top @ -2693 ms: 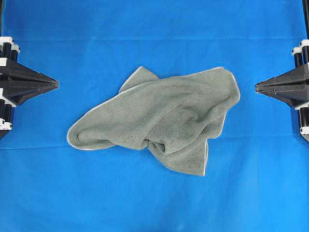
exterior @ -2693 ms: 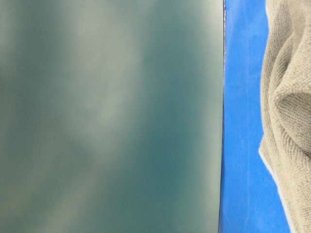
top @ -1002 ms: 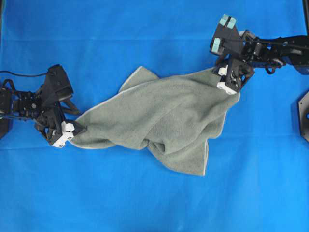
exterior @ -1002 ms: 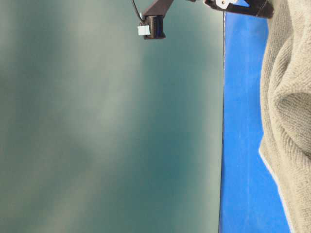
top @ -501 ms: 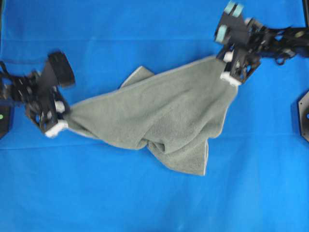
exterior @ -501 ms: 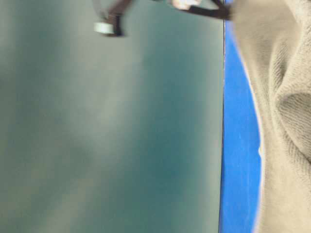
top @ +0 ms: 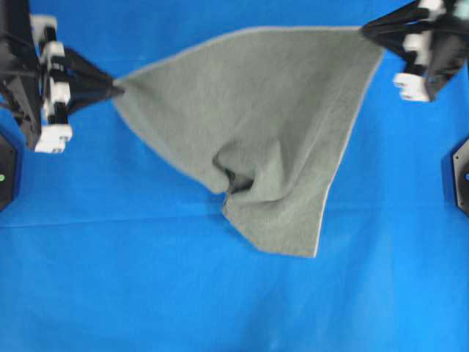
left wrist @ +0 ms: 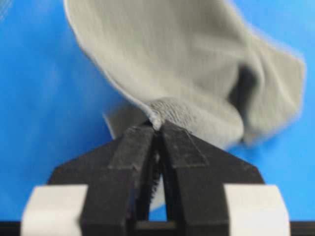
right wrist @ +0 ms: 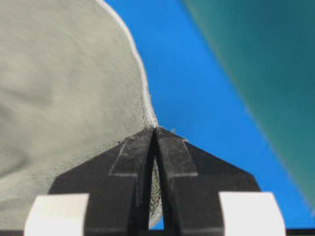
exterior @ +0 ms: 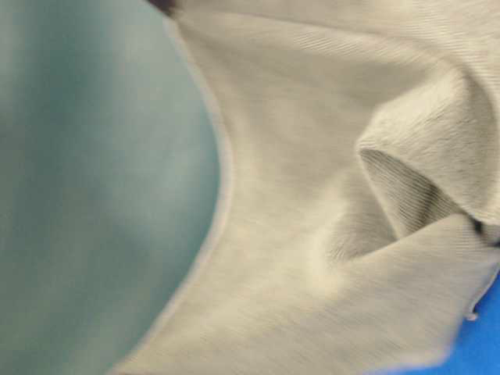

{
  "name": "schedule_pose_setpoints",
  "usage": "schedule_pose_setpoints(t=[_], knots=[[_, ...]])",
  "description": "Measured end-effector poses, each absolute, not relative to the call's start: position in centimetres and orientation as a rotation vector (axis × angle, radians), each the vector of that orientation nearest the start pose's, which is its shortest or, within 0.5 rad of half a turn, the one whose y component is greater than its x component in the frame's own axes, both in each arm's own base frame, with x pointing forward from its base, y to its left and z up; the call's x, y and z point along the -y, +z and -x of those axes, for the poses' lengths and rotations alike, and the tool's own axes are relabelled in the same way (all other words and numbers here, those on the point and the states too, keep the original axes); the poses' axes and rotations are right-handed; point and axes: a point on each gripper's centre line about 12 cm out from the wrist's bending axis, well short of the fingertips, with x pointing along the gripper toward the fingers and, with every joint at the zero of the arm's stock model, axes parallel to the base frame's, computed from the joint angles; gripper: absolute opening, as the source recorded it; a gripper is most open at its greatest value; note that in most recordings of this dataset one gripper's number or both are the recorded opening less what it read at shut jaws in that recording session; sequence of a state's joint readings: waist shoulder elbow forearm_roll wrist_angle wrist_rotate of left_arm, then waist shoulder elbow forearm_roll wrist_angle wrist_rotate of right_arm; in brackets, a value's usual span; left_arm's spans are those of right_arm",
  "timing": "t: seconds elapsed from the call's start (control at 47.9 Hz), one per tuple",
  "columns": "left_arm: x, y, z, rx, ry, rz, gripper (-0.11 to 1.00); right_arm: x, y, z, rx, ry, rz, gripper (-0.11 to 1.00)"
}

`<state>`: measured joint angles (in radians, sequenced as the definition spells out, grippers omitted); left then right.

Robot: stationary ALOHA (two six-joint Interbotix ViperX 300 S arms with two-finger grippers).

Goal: Fold a large towel.
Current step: 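Lift the towel with both grippers and shake it out in the air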

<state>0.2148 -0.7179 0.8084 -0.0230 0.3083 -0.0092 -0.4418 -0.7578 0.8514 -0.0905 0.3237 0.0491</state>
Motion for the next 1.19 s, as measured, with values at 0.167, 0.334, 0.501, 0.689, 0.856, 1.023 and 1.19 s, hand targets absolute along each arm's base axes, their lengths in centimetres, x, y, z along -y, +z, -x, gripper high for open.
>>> schedule_pose_setpoints(t=[0.167, 0.334, 0.501, 0.689, 0.856, 1.023, 1.19], knots=[[-5.9, 33.8, -25.5, -0.281, 0.205, -0.098, 0.0, 9.4, 33.5, -20.8, -0.296, -0.428, -0.015, 0.03], [-9.1, 34.3, -26.0, -0.26, 0.309, -0.173, 0.01, 11.5, 33.6, -20.4, -0.288, -0.514, 0.021, 0.03], [-14.6, 35.4, -26.4, -0.261, 0.476, -0.168, 0.0, 15.9, 34.5, -19.3, -0.303, -0.689, 0.042, 0.03], [-19.0, 37.4, -27.8, -0.275, 0.57, -0.137, 0.01, 19.7, 37.7, -18.0, -0.271, -0.836, 0.084, 0.03], [-19.1, 40.3, -28.4, -0.346, 0.551, -0.076, 0.01, 20.2, 40.9, -17.9, -0.28, -0.867, 0.104, 0.03], [-15.8, 42.2, -27.7, -0.459, 0.479, 0.046, 0.01, 17.8, 43.4, -17.9, -0.312, -0.818, 0.085, 0.03], [-9.8, 43.4, -26.0, -0.517, 0.361, 0.191, 0.01, 12.4, 44.7, -17.9, -0.32, -0.645, 0.041, 0.03]])
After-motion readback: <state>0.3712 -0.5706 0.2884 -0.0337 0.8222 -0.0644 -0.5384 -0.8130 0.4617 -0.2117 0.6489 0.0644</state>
